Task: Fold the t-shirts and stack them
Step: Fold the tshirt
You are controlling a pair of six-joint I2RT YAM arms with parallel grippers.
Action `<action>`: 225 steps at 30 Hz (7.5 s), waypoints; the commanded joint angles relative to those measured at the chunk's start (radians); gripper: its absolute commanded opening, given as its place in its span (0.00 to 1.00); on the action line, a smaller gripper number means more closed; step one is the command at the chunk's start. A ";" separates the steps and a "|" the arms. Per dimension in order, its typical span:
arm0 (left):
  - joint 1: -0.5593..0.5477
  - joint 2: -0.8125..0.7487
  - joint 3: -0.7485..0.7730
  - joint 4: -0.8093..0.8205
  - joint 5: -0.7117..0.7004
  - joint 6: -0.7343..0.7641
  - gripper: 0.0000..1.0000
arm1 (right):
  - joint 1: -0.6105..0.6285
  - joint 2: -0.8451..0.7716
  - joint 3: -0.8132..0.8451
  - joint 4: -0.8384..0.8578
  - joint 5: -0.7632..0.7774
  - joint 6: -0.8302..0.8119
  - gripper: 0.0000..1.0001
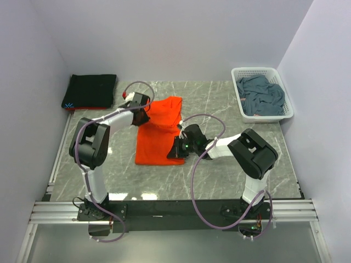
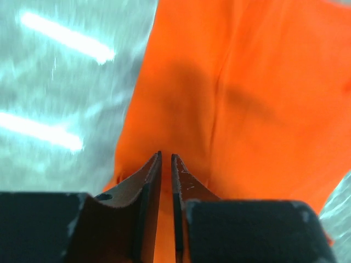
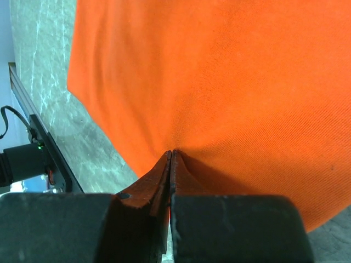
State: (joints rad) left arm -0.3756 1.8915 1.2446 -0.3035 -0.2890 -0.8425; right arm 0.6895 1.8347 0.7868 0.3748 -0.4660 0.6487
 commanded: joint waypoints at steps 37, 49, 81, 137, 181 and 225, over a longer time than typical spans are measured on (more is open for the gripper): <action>-0.065 -0.768 -0.835 -0.139 0.390 -0.290 0.30 | -0.131 -0.204 -0.198 -0.241 -0.183 0.034 0.21; -0.066 -0.882 -0.766 -0.065 0.471 -0.225 0.35 | -0.140 -0.212 -0.178 -0.044 -0.322 0.054 0.21; -0.174 -0.835 -0.625 -0.399 0.200 -0.233 0.61 | 0.038 -0.356 0.106 -0.847 0.458 -0.028 0.56; -0.325 -0.514 -0.636 -0.306 0.198 -0.271 0.38 | 0.163 -0.109 0.144 -0.896 0.494 0.003 0.00; -0.310 -0.824 -0.237 -0.761 0.326 -0.136 0.01 | 0.059 -0.361 0.672 -1.528 0.441 -0.257 0.00; 0.112 -0.606 -0.356 -0.304 0.208 0.065 0.63 | -0.062 -0.046 0.775 -0.926 0.434 -0.365 0.40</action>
State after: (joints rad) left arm -0.2676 1.3724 0.8845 -0.6052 -0.0265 -0.7750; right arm 0.6384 1.9423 1.6161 -0.6636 -0.0666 0.2760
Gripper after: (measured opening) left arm 0.616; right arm 0.392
